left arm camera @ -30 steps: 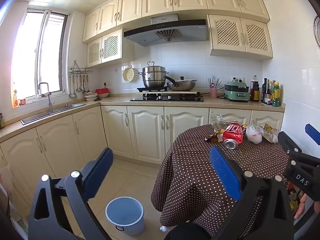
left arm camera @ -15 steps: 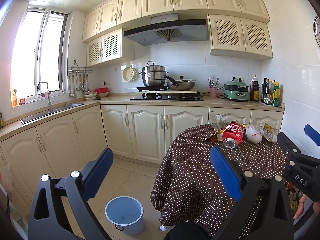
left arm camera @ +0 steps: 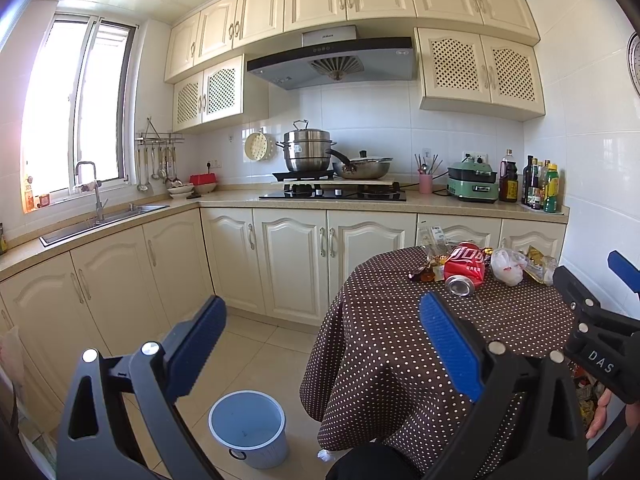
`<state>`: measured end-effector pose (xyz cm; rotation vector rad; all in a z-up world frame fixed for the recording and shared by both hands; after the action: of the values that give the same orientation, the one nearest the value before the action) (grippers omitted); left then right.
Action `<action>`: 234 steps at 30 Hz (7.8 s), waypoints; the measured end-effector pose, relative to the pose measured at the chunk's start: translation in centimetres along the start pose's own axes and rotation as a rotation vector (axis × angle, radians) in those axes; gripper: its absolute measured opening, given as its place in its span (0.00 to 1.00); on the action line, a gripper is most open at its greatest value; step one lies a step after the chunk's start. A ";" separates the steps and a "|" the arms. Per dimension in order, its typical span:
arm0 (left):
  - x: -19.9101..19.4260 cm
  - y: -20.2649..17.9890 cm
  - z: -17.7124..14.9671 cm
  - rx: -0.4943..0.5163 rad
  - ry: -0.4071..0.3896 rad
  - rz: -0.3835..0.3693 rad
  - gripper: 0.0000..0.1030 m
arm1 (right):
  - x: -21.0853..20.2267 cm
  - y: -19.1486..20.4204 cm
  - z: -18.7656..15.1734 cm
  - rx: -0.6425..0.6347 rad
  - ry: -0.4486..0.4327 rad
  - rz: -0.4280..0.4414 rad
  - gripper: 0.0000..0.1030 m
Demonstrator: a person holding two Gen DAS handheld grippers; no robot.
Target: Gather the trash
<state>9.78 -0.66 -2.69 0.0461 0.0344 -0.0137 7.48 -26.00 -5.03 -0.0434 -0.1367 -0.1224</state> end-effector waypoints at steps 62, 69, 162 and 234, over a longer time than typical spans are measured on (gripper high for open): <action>12.0 -6.3 -7.3 -0.005 0.246 -0.172 0.93 | 7.7 -8.8 -7.7 0.069 0.182 -0.158 0.94; 18.8 -13.7 -7.8 0.017 0.299 -0.325 0.93 | 13.0 -12.4 -11.0 0.140 0.283 -0.170 0.94; 29.1 22.6 -45.1 -0.518 0.962 0.092 0.18 | 21.0 43.0 -44.5 0.074 1.177 0.657 0.25; 20.6 10.9 -15.4 -0.268 0.352 -0.004 0.69 | 17.4 22.4 -14.9 0.061 0.436 0.496 0.51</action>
<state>29.99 10.68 -18.24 -0.2204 0.3876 -0.0048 29.39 -6.62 -18.19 0.0118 0.3069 0.3671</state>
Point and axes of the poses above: each gripper's, at about its wrist camera, not at the fingertips, and x roughly the way its jaws point, y to its left, z to its top, the point moved 10 cm from there along x, roughly the way its jaws point, and after that the axes turned 13 degrees about -y, right-handed, at the moved point
